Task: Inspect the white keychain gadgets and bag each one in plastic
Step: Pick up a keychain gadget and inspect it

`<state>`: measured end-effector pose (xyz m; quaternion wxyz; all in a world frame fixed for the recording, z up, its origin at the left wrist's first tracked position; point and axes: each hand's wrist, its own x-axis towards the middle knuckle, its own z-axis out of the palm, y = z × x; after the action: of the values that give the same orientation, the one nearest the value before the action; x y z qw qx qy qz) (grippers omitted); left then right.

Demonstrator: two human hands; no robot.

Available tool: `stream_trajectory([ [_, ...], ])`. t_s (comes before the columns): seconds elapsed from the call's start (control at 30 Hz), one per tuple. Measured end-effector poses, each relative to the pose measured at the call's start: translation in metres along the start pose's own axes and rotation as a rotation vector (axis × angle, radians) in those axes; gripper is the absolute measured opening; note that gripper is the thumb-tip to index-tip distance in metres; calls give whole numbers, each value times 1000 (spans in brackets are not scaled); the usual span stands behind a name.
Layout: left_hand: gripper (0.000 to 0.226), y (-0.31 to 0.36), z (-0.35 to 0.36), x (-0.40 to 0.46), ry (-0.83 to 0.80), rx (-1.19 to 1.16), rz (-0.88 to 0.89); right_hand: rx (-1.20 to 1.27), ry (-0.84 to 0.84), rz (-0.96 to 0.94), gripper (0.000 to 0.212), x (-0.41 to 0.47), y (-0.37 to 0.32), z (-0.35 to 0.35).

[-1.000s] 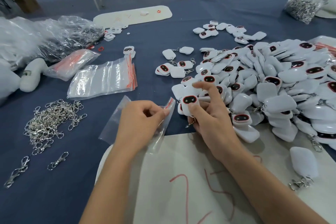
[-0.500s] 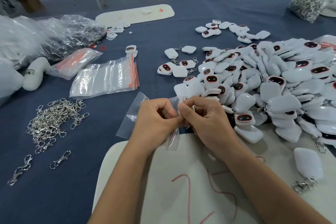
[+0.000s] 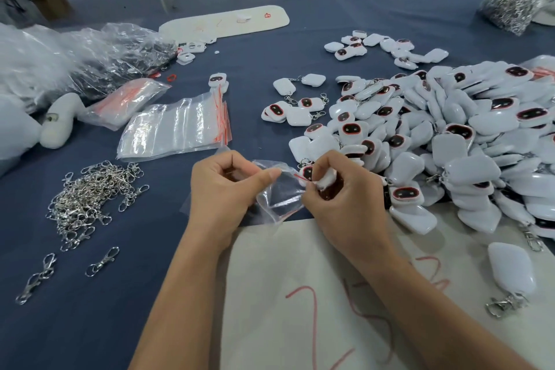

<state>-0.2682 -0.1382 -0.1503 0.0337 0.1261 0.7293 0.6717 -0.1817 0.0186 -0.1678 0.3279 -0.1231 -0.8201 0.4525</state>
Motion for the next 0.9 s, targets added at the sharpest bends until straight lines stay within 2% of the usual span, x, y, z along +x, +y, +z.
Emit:
stream_trajectory([
  [0.1, 26, 0, 4, -2, -50, 144, 94, -32, 15, -35, 32, 0, 0, -2],
  [0.2, 24, 0, 11, -5, -99, 279, 112, -1, 5, -75, 33, 0, -1, -3],
  [0.33, 23, 1, 18, -7, -96, 358, 118, 150, 13, -129, 57, -5, -9, -4],
  [0.4, 22, 4, 21, -8, -93, 378, 120, 265, -2, -160, 62, -8, -14, -4],
  [0.5, 4, 7, 23, -9, -123, 365, 113, 305, -87, -177, 58, -14, -19, -2],
  [0.7, 20, 6, 26, -9, -147, 355, 138, 324, -112, -132, 56, -11, -21, -1],
  [0.8, 34, 6, 24, -10, -143, 316, 65, 249, -96, -122, 56, -10, -18, -3],
  [0.9, 23, 4, 20, -7, -114, 134, -26, 194, -94, -132, 57, -10, -14, -3],
])
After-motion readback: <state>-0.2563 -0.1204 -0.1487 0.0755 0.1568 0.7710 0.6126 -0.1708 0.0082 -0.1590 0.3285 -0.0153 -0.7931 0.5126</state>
